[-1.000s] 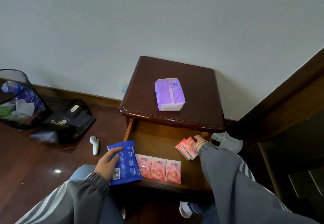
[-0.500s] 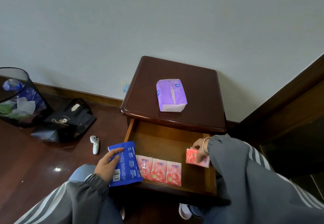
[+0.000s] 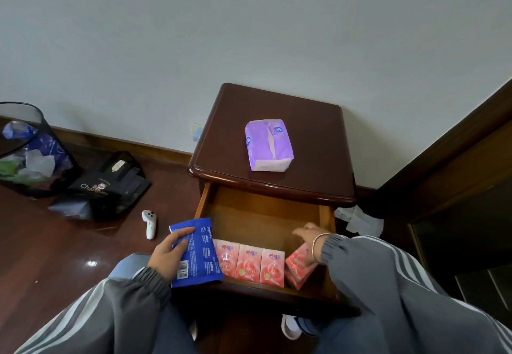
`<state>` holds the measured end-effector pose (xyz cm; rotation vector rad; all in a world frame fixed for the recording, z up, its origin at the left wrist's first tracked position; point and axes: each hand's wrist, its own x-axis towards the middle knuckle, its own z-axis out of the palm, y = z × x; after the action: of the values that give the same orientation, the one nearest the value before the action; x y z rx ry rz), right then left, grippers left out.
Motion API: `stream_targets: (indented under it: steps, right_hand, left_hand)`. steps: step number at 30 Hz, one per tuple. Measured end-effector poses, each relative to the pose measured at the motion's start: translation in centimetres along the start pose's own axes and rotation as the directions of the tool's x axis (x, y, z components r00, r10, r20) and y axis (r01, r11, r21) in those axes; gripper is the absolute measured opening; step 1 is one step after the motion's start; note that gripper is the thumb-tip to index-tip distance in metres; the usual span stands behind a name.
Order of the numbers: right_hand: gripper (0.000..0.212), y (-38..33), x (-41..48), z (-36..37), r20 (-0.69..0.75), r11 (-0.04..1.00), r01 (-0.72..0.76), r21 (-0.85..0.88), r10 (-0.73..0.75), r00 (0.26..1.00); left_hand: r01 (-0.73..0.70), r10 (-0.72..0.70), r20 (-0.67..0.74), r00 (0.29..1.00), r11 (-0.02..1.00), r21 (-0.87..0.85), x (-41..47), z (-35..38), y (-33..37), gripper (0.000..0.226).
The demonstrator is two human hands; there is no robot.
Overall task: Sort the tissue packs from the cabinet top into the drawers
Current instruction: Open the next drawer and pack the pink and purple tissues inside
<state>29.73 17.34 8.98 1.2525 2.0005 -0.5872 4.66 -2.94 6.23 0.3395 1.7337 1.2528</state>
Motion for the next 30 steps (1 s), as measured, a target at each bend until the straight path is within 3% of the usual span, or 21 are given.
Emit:
stream_targets:
  steps: [4, 13, 19, 24, 26, 28, 30]
  right_hand:
    - [0.06, -0.3, -0.3, 1.7, -0.034, 0.976, -0.165, 0.142, 0.172, 0.985]
    - [0.09, -0.7, -0.7, 4.2, 0.05, 0.971, 0.015, 0.239, -0.028, 0.998]
    - [0.077, -0.5, -1.2, 3.6, 0.039, 0.952, 0.017, 0.305, -0.031, 0.999]
    - [0.068, -0.9, -2.0, 4.5, 0.043, 0.974, -0.003, 0.224, -0.007, 0.999]
    - [0.069, -0.7, -1.9, 4.3, -0.022, 0.944, 0.022, 0.329, -0.015, 1.0]
    - [0.064, 0.1, -1.9, 3.8, -0.221, 0.924, 0.104, 0.367, -0.022, 0.975]
    - [0.055, 1.4, -2.1, 3.4, -0.486, 0.914, 0.155, 0.375, 0.052, 0.872]
  left_hand:
    - [0.008, -0.008, -0.002, 1.0, 1.0, -0.004, 0.2, 0.0, -0.1, 0.024]
    - [0.016, -0.016, -0.021, 1.0, 1.0, 0.002, 0.0, 0.0, -0.1, 0.023]
    - [0.008, -0.007, -0.031, 0.999, 1.0, 0.014, -0.3, 0.0, 0.0, 0.023]
    - [-0.063, 0.063, -0.048, 0.997, 0.998, 0.0, -0.6, 0.0, 0.3, 0.036]
    - [-0.052, 0.051, -0.048, 0.998, 0.998, -0.019, -0.5, 0.0, 0.8, 0.044]
    - [-0.042, 0.041, -0.047, 0.998, 0.999, -0.002, 0.2, 0.2, 1.5, 0.05]
    - [-0.036, 0.037, -0.02, 0.999, 0.998, 0.048, 1.5, 0.9, 2.4, 0.051]
